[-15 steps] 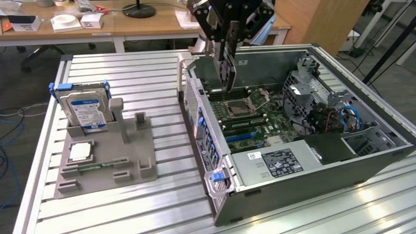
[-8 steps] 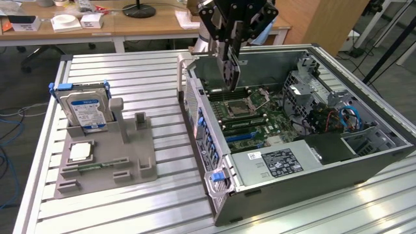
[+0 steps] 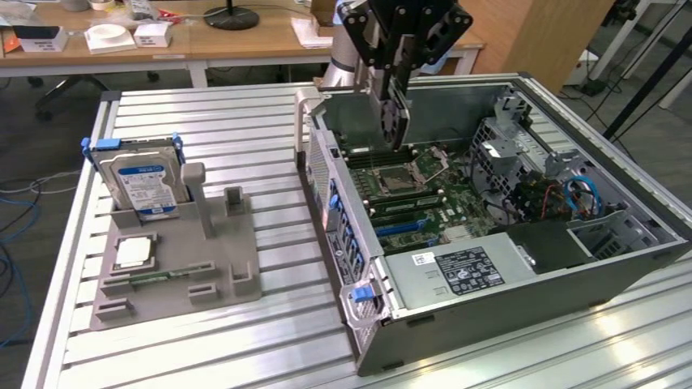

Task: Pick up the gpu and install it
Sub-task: 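Pick up the gpu and move the gpu toward the slot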

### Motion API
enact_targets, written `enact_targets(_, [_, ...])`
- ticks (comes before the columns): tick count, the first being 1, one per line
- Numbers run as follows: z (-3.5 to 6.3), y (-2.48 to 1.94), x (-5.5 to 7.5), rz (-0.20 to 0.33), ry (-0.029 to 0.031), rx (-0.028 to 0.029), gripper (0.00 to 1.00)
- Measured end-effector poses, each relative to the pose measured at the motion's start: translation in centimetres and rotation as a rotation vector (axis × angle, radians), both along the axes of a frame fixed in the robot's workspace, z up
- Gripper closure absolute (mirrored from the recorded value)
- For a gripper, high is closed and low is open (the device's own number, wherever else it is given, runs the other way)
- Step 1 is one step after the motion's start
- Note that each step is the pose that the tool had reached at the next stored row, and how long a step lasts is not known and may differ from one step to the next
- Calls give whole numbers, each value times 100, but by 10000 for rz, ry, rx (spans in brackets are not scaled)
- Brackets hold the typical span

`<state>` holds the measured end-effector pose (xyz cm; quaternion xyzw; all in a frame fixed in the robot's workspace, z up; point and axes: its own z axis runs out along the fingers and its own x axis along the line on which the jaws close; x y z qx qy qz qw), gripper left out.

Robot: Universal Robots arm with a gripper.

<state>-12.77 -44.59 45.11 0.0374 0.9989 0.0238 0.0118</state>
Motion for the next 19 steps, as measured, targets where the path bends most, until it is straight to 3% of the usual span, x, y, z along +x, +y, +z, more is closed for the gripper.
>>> enact_targets(19, [0,0,308,0,-1,2,74])
